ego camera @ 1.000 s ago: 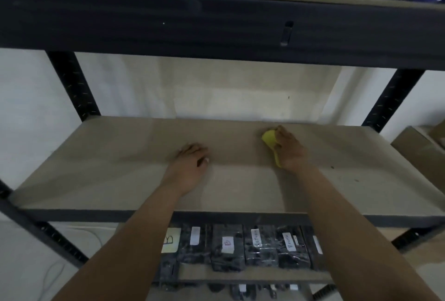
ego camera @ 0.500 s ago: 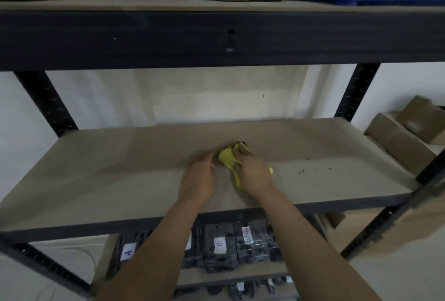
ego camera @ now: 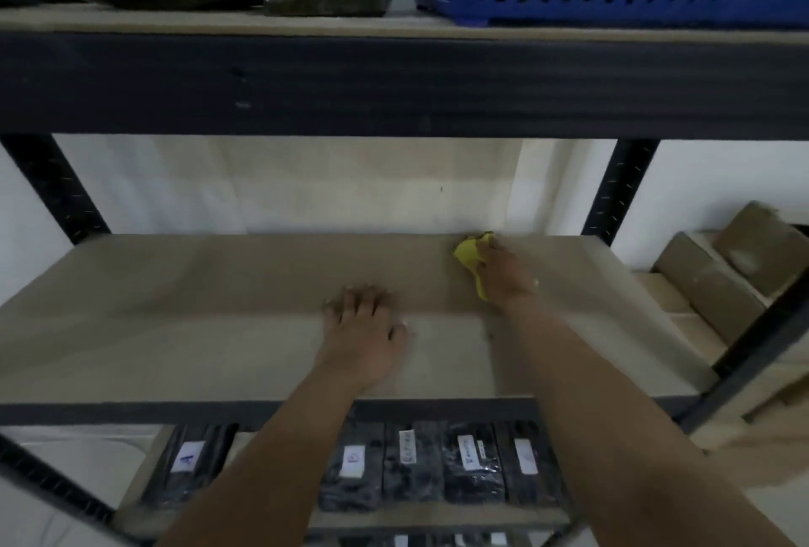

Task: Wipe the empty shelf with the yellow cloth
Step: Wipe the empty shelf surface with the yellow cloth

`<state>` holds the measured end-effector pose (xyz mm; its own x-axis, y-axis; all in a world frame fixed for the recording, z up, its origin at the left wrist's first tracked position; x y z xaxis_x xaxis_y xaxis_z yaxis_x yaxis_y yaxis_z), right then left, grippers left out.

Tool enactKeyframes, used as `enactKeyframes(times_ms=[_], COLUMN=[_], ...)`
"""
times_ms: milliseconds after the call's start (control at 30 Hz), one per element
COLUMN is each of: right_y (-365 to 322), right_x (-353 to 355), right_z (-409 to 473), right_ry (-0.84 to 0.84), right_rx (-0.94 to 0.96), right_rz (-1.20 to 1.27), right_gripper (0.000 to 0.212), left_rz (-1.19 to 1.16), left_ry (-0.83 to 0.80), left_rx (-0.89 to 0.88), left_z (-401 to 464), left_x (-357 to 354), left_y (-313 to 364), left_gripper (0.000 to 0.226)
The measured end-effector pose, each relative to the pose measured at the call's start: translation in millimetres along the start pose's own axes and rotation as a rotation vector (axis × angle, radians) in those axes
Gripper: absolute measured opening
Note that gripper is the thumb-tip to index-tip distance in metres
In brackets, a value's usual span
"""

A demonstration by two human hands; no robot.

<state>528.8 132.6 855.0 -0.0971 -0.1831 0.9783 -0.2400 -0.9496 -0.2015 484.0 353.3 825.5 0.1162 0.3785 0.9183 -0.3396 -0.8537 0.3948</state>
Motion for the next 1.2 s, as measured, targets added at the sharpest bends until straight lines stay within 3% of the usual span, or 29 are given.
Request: enactKeyframes(times_ms=[133, 267, 333, 467, 600, 733, 867, 1033, 1200], right_y=[22.5, -42.1, -53.1, -16.8, 60.1, 135.6, 178.2, 170.5, 104.2], right_x=[-0.4, -14.1, -13.5, 1.0, 27.4, 44.8, 43.7, 40.3, 31.2], right_z=[-81.7, -148.1, -129.9, -46.7, 1.6, -16.7, -69.2, -129.3, -159.0], right_ry=[-0.055, 0.036, 0.007, -0.087, -0.015, 0.073, 0.061, 0.095, 0.126], right_rx=[0.034, 0.391, 0.430, 0.242, 0.076, -0.154, -0.402, -0.425, -0.338], right_rz=[-0.128, -0.016, -0.005, 0.066, -0.094, -0.155, -0.182, -0.273, -0.230], right_gripper=[0.050, 0.053, 0.051, 0.049, 0.055, 0.041, 0.057, 0.049, 0.050], left_rz=[0.009, 0.005, 0.005, -0.002, 0.014, -0.014, -0.037, -0.115, -0.200], left_ry=[0.019, 0.091, 0.106, 0.102, 0.125, 0.095, 0.100, 0.067, -0.001], left_rx=[0.026, -0.006, -0.024, -0.036, -0.037, -0.031, -0.036, -0.085, -0.185], left_z=[6.1, 7.0, 6.4, 6.7, 7.2, 11.2, 11.0, 3.6, -27.3], left_x=[0.1, 2.5, 3.6, 3.2, 3.3, 2.6, 4.4, 9.9, 14.6], left_y=[5.4, 10.0, 9.5, 5.4, 3.4, 2.9, 3.9, 7.2, -4.8], left_gripper=[0.053, 0.048, 0.046, 0.047, 0.047, 0.047, 0.047, 0.044, 0.044])
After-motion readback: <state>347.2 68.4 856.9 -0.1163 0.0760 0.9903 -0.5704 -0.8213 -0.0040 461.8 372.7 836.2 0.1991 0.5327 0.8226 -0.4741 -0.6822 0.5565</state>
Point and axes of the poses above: each hand's wrist, its own z-axis towards the middle knuckle, its own x-axis out of the back of the hand, y = z × x, the point moved 8 cm from there along z, towards the middle knuckle, and after that the axes turned 14 degrees about -z, right-handed, at the moved point
